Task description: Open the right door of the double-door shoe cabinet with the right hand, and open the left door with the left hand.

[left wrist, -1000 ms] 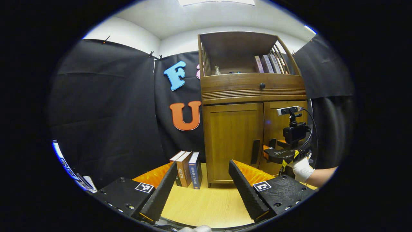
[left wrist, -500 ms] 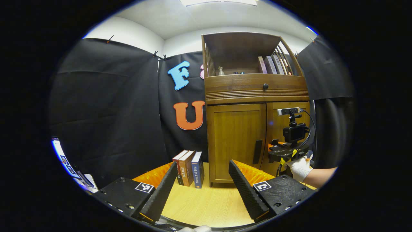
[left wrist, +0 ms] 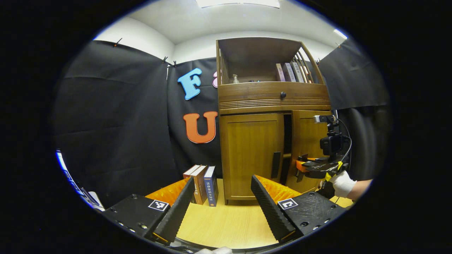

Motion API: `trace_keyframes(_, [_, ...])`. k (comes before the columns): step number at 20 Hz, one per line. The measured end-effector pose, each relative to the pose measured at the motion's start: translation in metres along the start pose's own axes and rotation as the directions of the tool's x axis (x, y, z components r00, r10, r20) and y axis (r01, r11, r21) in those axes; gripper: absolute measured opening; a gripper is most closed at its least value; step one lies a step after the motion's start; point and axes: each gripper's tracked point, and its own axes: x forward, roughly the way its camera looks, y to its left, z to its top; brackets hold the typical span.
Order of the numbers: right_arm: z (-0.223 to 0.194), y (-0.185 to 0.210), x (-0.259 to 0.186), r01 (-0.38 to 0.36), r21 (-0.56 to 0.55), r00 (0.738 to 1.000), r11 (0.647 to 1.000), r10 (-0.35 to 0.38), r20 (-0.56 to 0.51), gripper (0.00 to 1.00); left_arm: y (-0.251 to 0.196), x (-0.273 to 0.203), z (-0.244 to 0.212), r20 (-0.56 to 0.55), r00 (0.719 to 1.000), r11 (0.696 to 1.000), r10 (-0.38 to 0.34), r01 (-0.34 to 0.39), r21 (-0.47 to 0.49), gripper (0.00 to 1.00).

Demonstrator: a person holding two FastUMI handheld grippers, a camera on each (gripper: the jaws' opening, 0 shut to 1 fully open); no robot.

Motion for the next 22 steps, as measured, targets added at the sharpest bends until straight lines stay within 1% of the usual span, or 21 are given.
trace_keyframes(2, [-0.005, -0.005, -0.019, -0.004, 0.004, 1.000, 1.000, 0.004, -0.006, 0.31, -0.005, -0.002, -0.004, -0.005, 1.000, 1.000, -0.021, 0.021, -0.003, 0.96])
trace_keyframes(4, [-0.010, -0.013, -0.040, 0.002, 0.008, 1.000, 1.000, -0.002, -0.012, 0.31, -0.011, -0.001, -0.008, -0.009, 0.999, 0.999, -0.049, 0.049, -0.005, 0.96])
trace_keyframes(5, [-0.012, -0.018, -0.049, 0.009, 0.010, 1.000, 1.000, -0.009, -0.013, 0.30, -0.015, 0.002, -0.008, -0.010, 0.998, 0.998, -0.064, 0.064, -0.004, 1.00])
trace_keyframes(6, [-0.015, -0.022, -0.058, 0.015, 0.011, 1.000, 1.000, -0.015, -0.014, 0.33, -0.019, 0.004, -0.009, -0.010, 0.997, 0.997, -0.080, 0.080, -0.002, 0.96])
trace_keyframes(7, [-0.016, -0.027, -0.066, 0.022, 0.010, 1.000, 1.000, -0.022, -0.015, 0.33, -0.023, 0.006, -0.009, -0.008, 0.995, 0.995, -0.097, 0.097, 0.000, 0.96])
trace_keyframes(8, [-0.019, -0.031, -0.074, 0.029, 0.010, 0.999, 1.000, -0.029, -0.017, 0.30, -0.027, 0.007, -0.009, -0.006, 0.994, 0.994, -0.111, 0.111, 0.001, 0.96])
trace_keyframes(10, [-0.023, -0.041, -0.088, 0.044, 0.013, 0.999, 0.999, -0.044, -0.023, 0.30, -0.038, 0.010, -0.007, 0.001, 0.990, 0.990, -0.142, 0.142, -0.003, 0.96])
trace_keyframes(11, [-0.024, -0.046, -0.094, 0.054, 0.014, 0.998, 0.998, -0.053, -0.025, 0.30, -0.043, 0.012, -0.006, 0.003, 0.988, 0.988, -0.157, 0.157, -0.007, 1.00])
trace_keyframes(12, [-0.027, -0.051, -0.100, 0.065, 0.014, 0.998, 0.998, -0.064, -0.026, 0.30, -0.048, 0.014, -0.007, 0.004, 0.985, 0.985, -0.172, 0.172, -0.011, 1.00])
trace_keyframes(13, [-0.028, -0.056, -0.106, 0.073, 0.013, 0.997, 0.997, -0.073, -0.027, 0.30, -0.054, 0.016, -0.007, 0.006, 0.982, 0.982, -0.188, 0.188, -0.012, 0.96])
trace_keyframes(14, [-0.029, -0.060, -0.111, 0.082, 0.016, 0.996, 0.996, -0.082, -0.029, 0.29, -0.059, 0.017, -0.007, 0.006, 0.980, 0.980, -0.200, 0.200, -0.012, 0.96])
trace_keyframes(15, [-0.029, -0.064, -0.118, 0.091, 0.019, 0.995, 0.996, -0.091, -0.033, 0.28, -0.062, 0.018, -0.007, 0.005, 0.978, 0.977, -0.211, 0.211, -0.012, 0.96])
trace_keyframes(16, [-0.030, -0.068, -0.121, 0.099, 0.021, 0.995, 0.995, -0.098, -0.036, 0.27, -0.067, 0.019, -0.007, 0.006, 0.975, 0.975, -0.221, 0.221, -0.014, 1.00])
trace_keyframes(17, [-0.031, -0.071, -0.124, 0.110, 0.025, 0.993, 0.994, -0.109, -0.038, 0.26, -0.071, 0.020, -0.006, 0.007, 0.973, 0.973, -0.231, 0.231, -0.017, 1.00])
trace_keyframes(18, [-0.032, -0.075, -0.128, 0.122, 0.028, 0.992, 0.992, -0.121, -0.040, 0.26, -0.076, 0.020, -0.005, 0.010, 0.970, 0.970, -0.241, 0.241, -0.019, 0.96])
trace_keyframes(22, [-0.036, -0.093, -0.141, 0.165, 0.043, 0.986, 0.985, -0.163, -0.044, 0.23, -0.088, 0.022, -0.003, 0.014, 0.962, 0.962, -0.274, 0.274, -0.007, 0.96])
